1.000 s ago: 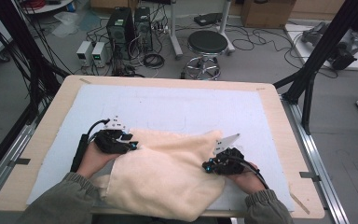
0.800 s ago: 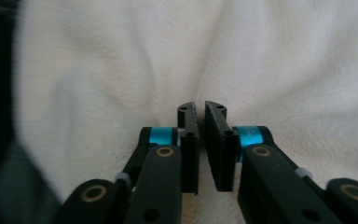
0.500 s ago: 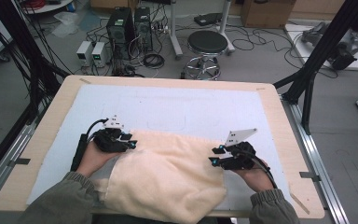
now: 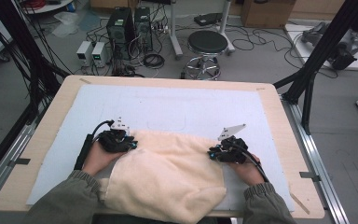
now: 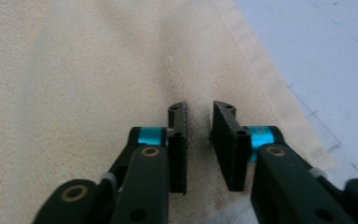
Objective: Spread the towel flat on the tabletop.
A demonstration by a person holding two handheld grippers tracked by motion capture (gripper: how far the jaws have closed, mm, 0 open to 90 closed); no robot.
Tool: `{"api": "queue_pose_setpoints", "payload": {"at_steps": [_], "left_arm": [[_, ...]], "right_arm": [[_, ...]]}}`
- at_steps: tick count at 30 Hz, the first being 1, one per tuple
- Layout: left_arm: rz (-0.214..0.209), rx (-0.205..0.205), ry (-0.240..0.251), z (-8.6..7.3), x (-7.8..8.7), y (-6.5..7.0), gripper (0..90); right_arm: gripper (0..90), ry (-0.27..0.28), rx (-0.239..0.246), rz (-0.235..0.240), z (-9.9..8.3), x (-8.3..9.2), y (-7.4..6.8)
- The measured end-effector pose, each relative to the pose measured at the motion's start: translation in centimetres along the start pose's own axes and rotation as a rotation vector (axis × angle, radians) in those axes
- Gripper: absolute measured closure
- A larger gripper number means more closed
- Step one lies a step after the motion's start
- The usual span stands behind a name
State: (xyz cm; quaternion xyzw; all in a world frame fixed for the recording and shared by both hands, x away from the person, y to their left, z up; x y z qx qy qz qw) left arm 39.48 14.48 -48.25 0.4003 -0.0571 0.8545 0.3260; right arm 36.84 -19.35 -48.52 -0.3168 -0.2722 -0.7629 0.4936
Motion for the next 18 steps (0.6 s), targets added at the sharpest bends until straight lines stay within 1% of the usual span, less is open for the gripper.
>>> {"api": "queue_pose_setpoints", "payload": {"at_steps": [1, 2, 3, 4, 7, 8, 9, 11, 12, 14, 15, 16, 17, 18], "left_arm": [[0.003, -0.013, 0.0, 0.0, 0.0, 0.2, 77.8], [0.004, -0.017, -0.002, 0.0, 0.0, 0.3, 80.9], [0.005, -0.02, -0.005, 0.0, 0.0, 0.3, 82.8], [0.003, -0.014, -0.003, 0.0, 0.0, 0.3, 83.8], [0.01, -0.015, -0.005, 0.0, 0.2, 0.3, 85.6], [0.016, -0.012, -0.003, 0.0, 0.4, 0.3, 85.9], [0.013, -0.011, 0.0, 0.0, 0.6, 0.2, 86.0], [0.017, -0.003, 0.025, 0.3, 1.3, 0.0, 86.1], [0.017, 0.004, 0.044, 0.6, 1.6, -0.2, 86.2], [0.025, 0.042, 0.079, 1.4, 2.2, -0.9, 86.3], [0.036, 0.072, 0.11, 2.2, 2.5, -1.6, 86.3], [0.044, 0.091, 0.126, 2.8, 2.6, -2.0, 86.4], [0.058, 0.109, 0.149, 3.9, 2.6, -2.5, 86.4], [0.073, 0.118, 0.171, 5.3, 2.8, -3.2, 86.5]], "right_arm": [[82.6, 0.002, 0.015, 0.008, 0.1, -0.1, -0.1], [83.4, 0.0, 0.023, 0.01, 0.2, -0.1, -0.1], [84.0, -0.004, 0.023, 0.011, 0.2, -0.1, -0.2], [84.5, -0.005, 0.021, 0.013, 0.2, -0.1, -0.1], [84.9, 0.004, 0.041, 0.017, 0.5, 0.0, -0.2], [85.0, 0.007, 0.039, 0.02, 0.6, 0.2, -0.2], [84.9, 0.016, 0.035, 0.025, 0.8, 0.3, -0.3], [85.0, 0.028, 0.039, 0.033, 1.3, 0.7, -0.2], [85.0, 0.034, 0.052, 0.036, 1.7, 0.8, -0.1], [85.2, 0.037, 0.067, 0.034, 2.6, 1.1, 0.4], [85.3, 0.036, 0.072, 0.037, 3.1, 1.2, 0.8], [85.5, 0.031, 0.081, 0.022, 3.8, 1.2, 1.5], [85.6, 0.03, 0.09, 0.01, 4.3, 1.3, 2.3], [85.8, 0.035, 0.087, -0.007, 5.1, 1.5, 3.5]]}}
Point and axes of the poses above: each handheld gripper's, and its own axes: x roughly backward along the jaws, z roughly out of its top, y roughly to its right, the point moved 7 cm from there along -x, roughly forward along the jaws, and after that the axes turned 14 degrees about x, right-handed, at the moved point
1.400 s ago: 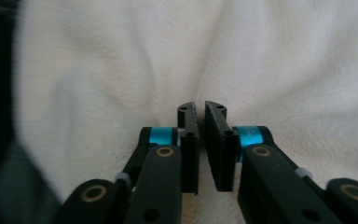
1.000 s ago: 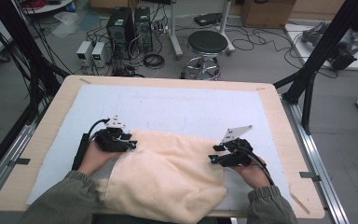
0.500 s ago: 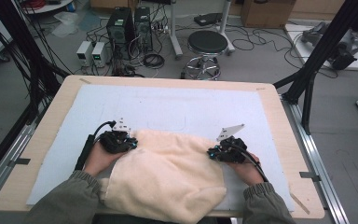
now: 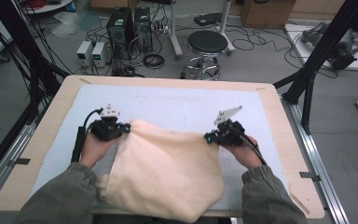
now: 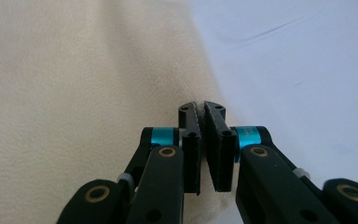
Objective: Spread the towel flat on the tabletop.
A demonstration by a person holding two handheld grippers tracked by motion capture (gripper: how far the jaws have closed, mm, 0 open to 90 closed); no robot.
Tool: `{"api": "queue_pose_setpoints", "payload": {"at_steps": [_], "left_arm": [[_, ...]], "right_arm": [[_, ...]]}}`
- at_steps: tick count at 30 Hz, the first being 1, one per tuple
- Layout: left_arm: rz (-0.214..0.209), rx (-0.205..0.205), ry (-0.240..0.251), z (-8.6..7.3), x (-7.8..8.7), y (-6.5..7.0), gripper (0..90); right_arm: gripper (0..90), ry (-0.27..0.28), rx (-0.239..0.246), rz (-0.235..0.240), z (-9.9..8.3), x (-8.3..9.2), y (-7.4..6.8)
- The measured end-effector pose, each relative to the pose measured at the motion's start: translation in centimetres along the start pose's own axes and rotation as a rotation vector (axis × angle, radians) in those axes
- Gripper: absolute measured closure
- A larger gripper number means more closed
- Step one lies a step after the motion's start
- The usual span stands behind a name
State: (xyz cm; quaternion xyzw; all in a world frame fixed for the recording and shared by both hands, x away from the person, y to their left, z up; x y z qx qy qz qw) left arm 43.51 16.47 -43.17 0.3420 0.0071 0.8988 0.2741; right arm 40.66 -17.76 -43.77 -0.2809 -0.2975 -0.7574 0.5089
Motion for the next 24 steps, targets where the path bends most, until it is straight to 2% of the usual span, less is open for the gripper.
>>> {"api": "queue_pose_setpoints", "payload": {"at_steps": [1, 3, 4, 5, 6, 7, 8, 9, 10, 12, 15, 18, 21, 22, 24], "left_arm": [[0.011, 0.015, 0.032, 1.7, -0.1, -0.4, 86.5], [0.071, 0.012, 0.077, 5.8, -0.6, -1.5, 86.2], [0.113, 0.012, 0.091, 7.6, -0.8, -2.1, 84.1], [0.152, 0.025, 0.096, 9.0, -0.8, -2.6, 75.7], [0.156, 0.058, 0.098, 9.7, -0.8, -2.8, 65.1], [0.139, 0.064, 0.102, 10.0, -0.7, -2.8, 61.2], [0.137, 0.036, 0.091, 9.8, -0.7, -2.7, 61.5], [0.134, 0.012, 0.067, 9.4, -0.7, -2.6, 61.3], [0.114, 0.005, 0.061, 8.8, -0.7, -2.5, 60.5], [0.091, 0.021, 0.048, 7.6, -0.5, -2.7, 59.3], [0.037, 0.014, 0.021, 5.4, 0.2, -2.2, 56.0], [-0.03, -0.012, 0.016, 3.3, 1.6, -1.1, 53.8], [-0.086, -0.025, 0.003, 1.1, 3.0, 0.1, 51.0], [-0.11, -0.04, -0.015, 0.2, 3.6, 0.7, 50.7], [-0.159, -0.04, -0.013, -0.8, 4.6, 1.7, 49.4]], "right_arm": [[85.9, 0.017, -0.017, -0.018, 0.9, 0.3, 1.5], [85.7, 0.022, -0.029, -0.1, 3.0, 1.1, 5.0], [81.7, 0.028, -0.045, -0.163, 4.1, 1.6, 7.1], [69.7, 0.039, -0.073, -0.231, 5.1, 2.2, 9.0], [61.9, 0.045, -0.118, -0.265, 5.6, 2.5, 10.4], [59.1, 0.064, -0.165, -0.27, 5.9, 2.7, 11.2], [59.0, 0.079, -0.174, -0.268, 6.0, 2.8, 11.4], [57.8, 0.074, -0.16, -0.26, 5.9, 2.6, 11.2], [56.8, 0.058, -0.159, -0.242, 5.5, 2.3, 10.8], [53.2, 0.022, -0.163, -0.184, 4.8, 1.7, 9.5], [51.9, 0.029, -0.137, -0.138, 4.3, 1.2, 6.8], [51.1, 0.021, -0.089, -0.103, 3.7, 1.0, 3.9], [50.4, 0.029, -0.066, -0.066, 3.0, 1.0, 1.1], [50.3, 0.028, -0.063, -0.057, 2.8, 1.0, 0.6], [49.5, 0.026, -0.045, -0.037, 2.5, 0.8, -0.9]]}}
Point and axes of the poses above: each handheld gripper's, and its own axes: x roughly backward along the jaws, z roughly out of its top, y roughly to its right, the point moved 7 cm from there along -x, roughly forward along the jaws, and after that the axes turned 14 degrees about x, right-handed, at the moved point
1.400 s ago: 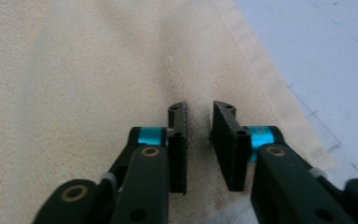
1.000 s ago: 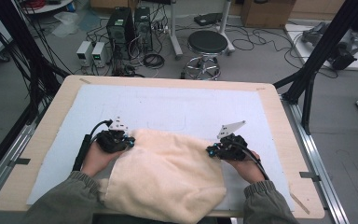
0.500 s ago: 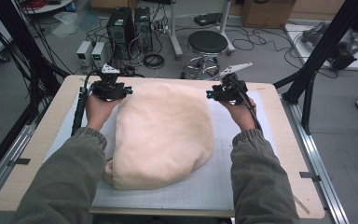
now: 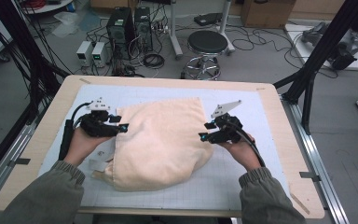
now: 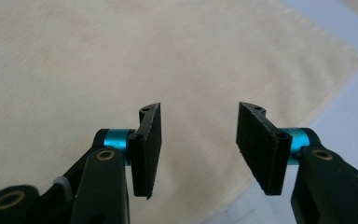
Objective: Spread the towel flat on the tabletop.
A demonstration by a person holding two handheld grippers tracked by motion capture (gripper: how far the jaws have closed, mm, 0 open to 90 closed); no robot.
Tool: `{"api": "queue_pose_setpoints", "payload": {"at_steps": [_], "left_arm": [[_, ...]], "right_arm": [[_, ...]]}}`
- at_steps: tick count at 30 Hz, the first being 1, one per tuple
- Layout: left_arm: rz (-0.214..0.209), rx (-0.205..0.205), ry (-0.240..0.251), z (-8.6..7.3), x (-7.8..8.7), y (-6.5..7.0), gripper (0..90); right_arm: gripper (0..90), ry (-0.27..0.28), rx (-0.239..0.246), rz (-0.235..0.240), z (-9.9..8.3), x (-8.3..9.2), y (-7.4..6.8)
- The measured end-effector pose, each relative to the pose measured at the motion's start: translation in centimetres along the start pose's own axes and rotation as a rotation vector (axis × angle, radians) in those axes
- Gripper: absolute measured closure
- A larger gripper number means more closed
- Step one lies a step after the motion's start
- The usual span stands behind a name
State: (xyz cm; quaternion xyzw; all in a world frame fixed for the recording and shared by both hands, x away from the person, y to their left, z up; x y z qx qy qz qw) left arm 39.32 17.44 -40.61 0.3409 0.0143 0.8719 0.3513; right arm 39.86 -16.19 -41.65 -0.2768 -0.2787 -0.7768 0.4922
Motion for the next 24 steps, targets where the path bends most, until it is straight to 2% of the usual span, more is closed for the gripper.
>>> {"api": "queue_pose_setpoints", "payload": {"at_steps": [3, 4, 6, 7, 8, 9, 10, 12, 14, 15, 19, 21, 23, 24], "left_arm": [[-0.069, -0.023, 0.015, -1.8, 1.6, 2.4, 45.5], [-0.093, -0.032, 0.011, -2.5, 2.0, 3.2, 43.8], [-0.131, -0.064, -0.014, -3.7, 2.4, 4.5, 42.2], [-0.146, -0.069, -0.019, -4.3, 2.5, 5.0, 40.6], [-0.153, -0.087, -0.032, -4.8, 2.4, 5.3, 39.8], [-0.137, -0.11, -0.045, -5.2, 2.2, 5.4, 40.3], [-0.129, -0.129, -0.066, -5.7, 1.7, 5.3, 42.4], [-0.134, -0.136, -0.098, -6.5, 0.9, 5.2, 50.7], [-0.107, -0.176, -0.134, -7.3, -0.1, 5.0, 61.4], [-0.101, -0.179, -0.137, -7.5, -0.4, 4.9, 66.2], [-0.081, -0.148, -0.098, -6.6, -0.6, 4.2, 72.1], [-0.073, -0.111, -0.065, -5.5, -0.4, 3.5, 73.1], [-0.056, -0.062, -0.024, -4.3, -0.3, 2.6, 73.4], [-0.055, -0.038, -0.01, -3.9, -0.3, 2.2, 73.5]], "right_arm": [[49.0, 0.019, 0.027, 0.03, -0.5, 0.0, -2.3], [46.5, 0.014, 0.035, 0.049, -0.7, -0.1, -3.1], [45.0, -0.029, 0.052, 0.098, -1.0, -0.3, -4.3], [45.6, -0.037, 0.063, 0.103, -1.1, -0.3, -4.8], [47.2, -0.006, 0.086, 0.085, -1.1, -0.3, -5.2], [47.5, 0.022, 0.091, 0.081, -1.2, -0.4, -5.5], [47.1, 0.017, 0.079, 0.085, -1.5, -0.6, -5.9], [46.7, 0.022, 0.05, 0.098, -2.4, -1.1, -6.4], [46.4, 0.04, 0.046, 0.105, -3.1, -1.6, -6.7], [46.5, 0.037, 0.044, 0.108, -3.6, -1.8, -6.9], [49.9, 0.027, 0.036, 0.132, -4.5, -2.9, -7.5], [59.5, 0.035, 0.03, 0.148, -4.4, -3.2, -7.6], [74.1, 0.042, 0.042, 0.168, -4.2, -3.4, -7.6], [78.7, 0.041, 0.054, 0.174, -4.1, -3.4, -7.5]]}}
Point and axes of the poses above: each handheld gripper's, and its own axes: x roughly backward along the jaws, z roughly out of its top, y roughly to its right, the point moved 7 cm from there along -x, roughly forward along the jaws, and after that the axes turned 14 degrees about x, right-handed, at the moved point
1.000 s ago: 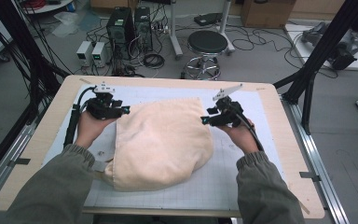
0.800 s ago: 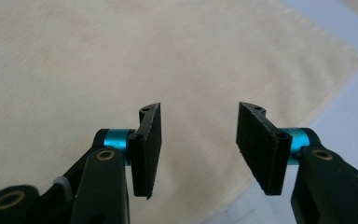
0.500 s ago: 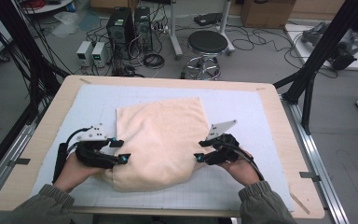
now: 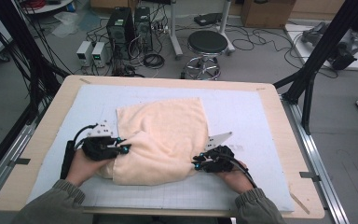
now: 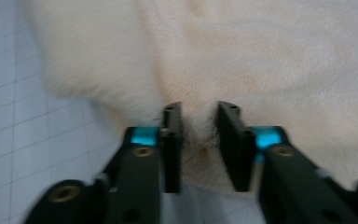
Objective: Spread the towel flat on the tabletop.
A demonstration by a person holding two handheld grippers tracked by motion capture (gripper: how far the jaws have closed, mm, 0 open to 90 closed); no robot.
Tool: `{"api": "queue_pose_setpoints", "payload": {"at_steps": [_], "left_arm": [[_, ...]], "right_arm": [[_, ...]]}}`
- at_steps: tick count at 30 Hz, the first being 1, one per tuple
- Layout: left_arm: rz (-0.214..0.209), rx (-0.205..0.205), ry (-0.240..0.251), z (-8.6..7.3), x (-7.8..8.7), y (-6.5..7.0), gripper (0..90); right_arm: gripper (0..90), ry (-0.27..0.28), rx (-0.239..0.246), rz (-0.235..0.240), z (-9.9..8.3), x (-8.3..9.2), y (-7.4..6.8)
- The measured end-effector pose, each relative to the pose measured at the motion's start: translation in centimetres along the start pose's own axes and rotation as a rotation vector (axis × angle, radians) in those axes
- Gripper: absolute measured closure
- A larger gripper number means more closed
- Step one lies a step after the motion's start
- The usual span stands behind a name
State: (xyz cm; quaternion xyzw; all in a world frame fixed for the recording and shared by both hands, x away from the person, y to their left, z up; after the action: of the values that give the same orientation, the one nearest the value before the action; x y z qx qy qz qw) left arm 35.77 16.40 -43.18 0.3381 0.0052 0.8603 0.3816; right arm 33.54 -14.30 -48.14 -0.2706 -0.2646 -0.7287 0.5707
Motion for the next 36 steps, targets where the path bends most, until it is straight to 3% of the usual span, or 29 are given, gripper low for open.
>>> {"api": "queue_pose_setpoints", "payload": {"at_steps": [4, 7, 11, 12, 15, 18, 20, 26, 30, 36], "left_arm": [[0.076, 0.02, 0.003, 1.9, -1.0, -1.9, 73.7], [0.138, 0.056, 0.0, 3.2, -2.4, -3.8, 73.6], [0.192, 0.134, -0.037, 3.5, -5.0, -6.4, 72.8], [0.201, 0.131, -0.048, 3.5, -5.3, -6.6, 72.0], [0.181, 0.103, -0.028, 3.9, -4.8, -6.1, 66.6], [0.151, 0.114, 0.014, 4.4, -3.4, -5.6, 61.0], [0.136, 0.103, 0.052, 4.9, -2.0, -5.1, 57.8], [0.102, 0.002, 0.089, 5.1, 1.6, -2.3, 50.9], [0.059, -0.07, 0.081, 3.4, 2.3, 0.3, 48.5], [0.002, -0.112, 0.052, -1.2, 1.4, 2.6, 46.4]], "right_arm": [[82.7, 0.024, 0.011, -0.025, 1.6, 0.9, 0.8], [82.8, 0.037, -0.004, -0.079, 2.9, 1.4, 2.7], [82.7, 0.009, -0.074, -0.159, 3.1, 0.6, 6.5], [82.7, -0.01, -0.095, -0.175, 2.7, 0.2, 7.4], [81.4, -0.026, -0.171, -0.154, 1.3, -1.2, 8.8], [76.8, -0.017, -0.176, -0.15, 1.3, -1.1, 8.7], [71.8, -0.002, -0.149, -0.172, 1.8, -0.5, 8.4], [62.8, 0.048, -0.101, -0.21, 2.9, 2.7, 6.6], [62.1, 0.056, -0.05, -0.197, 3.2, 3.7, 4.2], [59.9, 0.002, 0.029, -0.147, 2.7, 1.5, 1.3]]}}
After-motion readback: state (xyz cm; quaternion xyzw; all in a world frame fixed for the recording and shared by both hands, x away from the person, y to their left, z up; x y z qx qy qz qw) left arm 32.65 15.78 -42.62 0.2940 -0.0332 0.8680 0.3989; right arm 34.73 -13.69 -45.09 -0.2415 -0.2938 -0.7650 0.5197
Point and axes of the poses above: each handheld gripper's, and its own axes: x roughly backward along the jaws, z roughly out of its top, y roughly to its right, the point moved 7 cm from there along -x, roughly forward along the jaws, and after that the axes turned 14 degrees about x, right-handed, at the moved point
